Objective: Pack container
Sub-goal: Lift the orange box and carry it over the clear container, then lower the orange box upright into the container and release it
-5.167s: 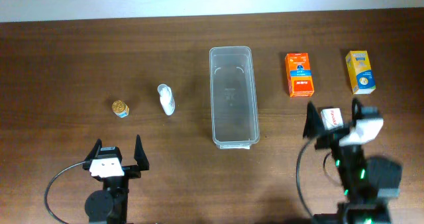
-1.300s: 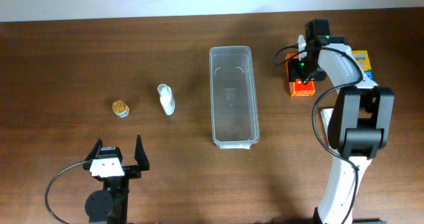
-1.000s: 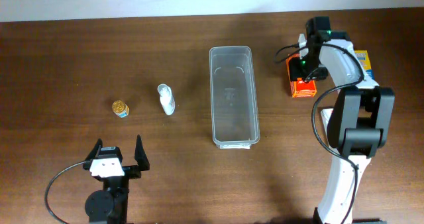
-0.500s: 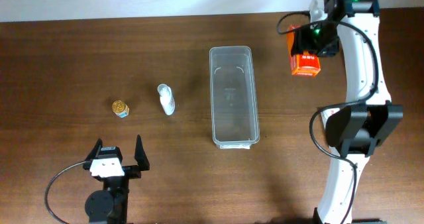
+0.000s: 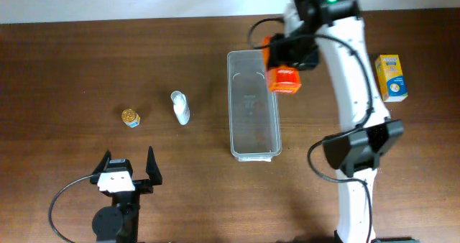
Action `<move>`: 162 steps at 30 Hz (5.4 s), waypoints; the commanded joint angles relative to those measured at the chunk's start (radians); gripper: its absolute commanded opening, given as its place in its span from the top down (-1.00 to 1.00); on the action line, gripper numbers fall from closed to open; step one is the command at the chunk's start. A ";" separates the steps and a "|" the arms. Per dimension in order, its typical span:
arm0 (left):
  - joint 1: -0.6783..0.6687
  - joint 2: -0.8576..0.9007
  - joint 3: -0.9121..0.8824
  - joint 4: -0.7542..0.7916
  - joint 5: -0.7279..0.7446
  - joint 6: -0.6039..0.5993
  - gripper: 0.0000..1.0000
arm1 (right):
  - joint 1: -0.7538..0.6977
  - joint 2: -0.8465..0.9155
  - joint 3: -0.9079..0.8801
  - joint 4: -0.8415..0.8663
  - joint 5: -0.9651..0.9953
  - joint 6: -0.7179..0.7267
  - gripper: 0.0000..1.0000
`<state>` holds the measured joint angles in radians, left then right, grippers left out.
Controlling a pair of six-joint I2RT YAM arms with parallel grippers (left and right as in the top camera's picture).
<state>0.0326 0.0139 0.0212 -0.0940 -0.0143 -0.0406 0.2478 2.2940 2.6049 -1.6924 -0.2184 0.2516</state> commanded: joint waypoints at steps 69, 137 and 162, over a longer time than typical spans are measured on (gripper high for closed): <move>0.005 -0.006 -0.006 0.002 0.008 0.015 -0.99 | 0.178 0.030 -0.612 0.605 0.232 0.095 0.16; 0.005 -0.006 -0.006 0.002 0.008 0.016 -0.99 | 0.177 0.036 -0.612 0.549 0.342 -0.064 0.92; 0.005 -0.006 -0.006 0.002 0.008 0.016 -0.99 | 0.176 0.037 -0.636 0.547 0.274 0.002 0.92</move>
<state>0.0326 0.0139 0.0212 -0.0940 -0.0143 -0.0406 0.4198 2.3127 1.9873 -1.1439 0.0875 0.2127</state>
